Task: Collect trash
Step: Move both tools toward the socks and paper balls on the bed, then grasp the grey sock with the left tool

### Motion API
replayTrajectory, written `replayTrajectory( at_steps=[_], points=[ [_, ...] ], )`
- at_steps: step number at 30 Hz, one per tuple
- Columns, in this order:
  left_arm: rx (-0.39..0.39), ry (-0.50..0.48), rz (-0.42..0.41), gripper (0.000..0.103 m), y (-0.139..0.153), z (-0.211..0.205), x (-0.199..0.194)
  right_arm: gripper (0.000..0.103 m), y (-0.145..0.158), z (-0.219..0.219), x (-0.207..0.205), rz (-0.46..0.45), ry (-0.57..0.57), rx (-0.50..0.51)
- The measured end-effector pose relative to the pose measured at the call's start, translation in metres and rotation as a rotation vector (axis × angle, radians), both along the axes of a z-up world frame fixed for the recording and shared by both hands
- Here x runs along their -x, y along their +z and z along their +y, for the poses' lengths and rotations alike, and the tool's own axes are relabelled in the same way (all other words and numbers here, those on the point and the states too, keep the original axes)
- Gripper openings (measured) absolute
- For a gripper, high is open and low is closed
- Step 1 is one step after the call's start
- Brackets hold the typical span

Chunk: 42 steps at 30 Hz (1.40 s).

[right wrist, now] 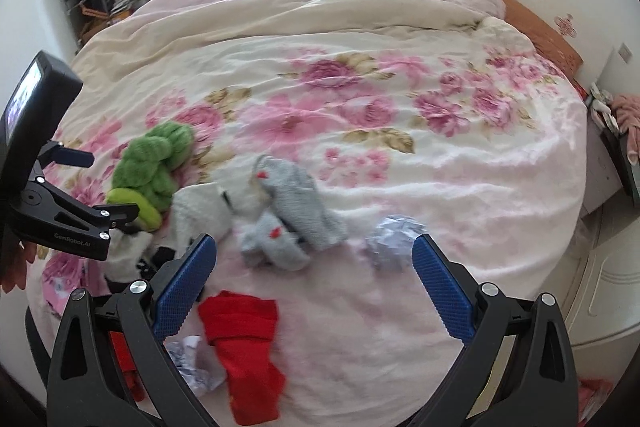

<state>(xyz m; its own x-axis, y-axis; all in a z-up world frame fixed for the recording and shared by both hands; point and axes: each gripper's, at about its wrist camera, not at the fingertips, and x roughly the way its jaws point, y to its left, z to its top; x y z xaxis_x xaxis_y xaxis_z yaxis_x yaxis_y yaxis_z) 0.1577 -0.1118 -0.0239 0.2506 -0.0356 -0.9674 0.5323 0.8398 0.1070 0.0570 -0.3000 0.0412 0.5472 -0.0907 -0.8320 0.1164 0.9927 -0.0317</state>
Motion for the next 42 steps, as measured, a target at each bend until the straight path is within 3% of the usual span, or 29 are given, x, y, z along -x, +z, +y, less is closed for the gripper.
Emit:
replayTrajectory(
  at_steps=[3, 7, 14, 22, 30, 37, 42],
  points=[
    [0.034, 0.005, 0.014, 0.098, 0.004, -0.007, 0.0, 0.094, -0.002, -0.012, 0.001, 0.009, -0.031, 0.01],
    [0.063, -0.062, 0.006, 0.098, 0.013, -0.037, 0.009, 0.094, -0.006, -0.03, 0.007, 0.016, -0.08, -0.007],
    [0.027, -0.217, 0.017, 0.098, 0.004, -0.106, 0.026, 0.094, -0.017, -0.054, 0.019, 0.031, -0.122, -0.013],
    [0.02, -0.281, 0.045, 0.098, -0.01, -0.131, 0.033, 0.094, -0.026, -0.077, 0.028, 0.041, -0.153, -0.021],
    [0.049, -0.228, 0.116, 0.098, -0.026, -0.132, 0.006, 0.094, -0.039, -0.094, 0.029, 0.049, -0.179, -0.048],
    [0.022, -0.3, 0.147, 0.098, -0.043, -0.174, -0.002, 0.094, -0.051, -0.098, 0.024, 0.07, -0.17, -0.071],
    [0.001, -0.293, 0.196, 0.098, -0.069, -0.19, -0.021, 0.094, -0.06, -0.099, 0.02, 0.084, -0.163, -0.089]
  ],
)
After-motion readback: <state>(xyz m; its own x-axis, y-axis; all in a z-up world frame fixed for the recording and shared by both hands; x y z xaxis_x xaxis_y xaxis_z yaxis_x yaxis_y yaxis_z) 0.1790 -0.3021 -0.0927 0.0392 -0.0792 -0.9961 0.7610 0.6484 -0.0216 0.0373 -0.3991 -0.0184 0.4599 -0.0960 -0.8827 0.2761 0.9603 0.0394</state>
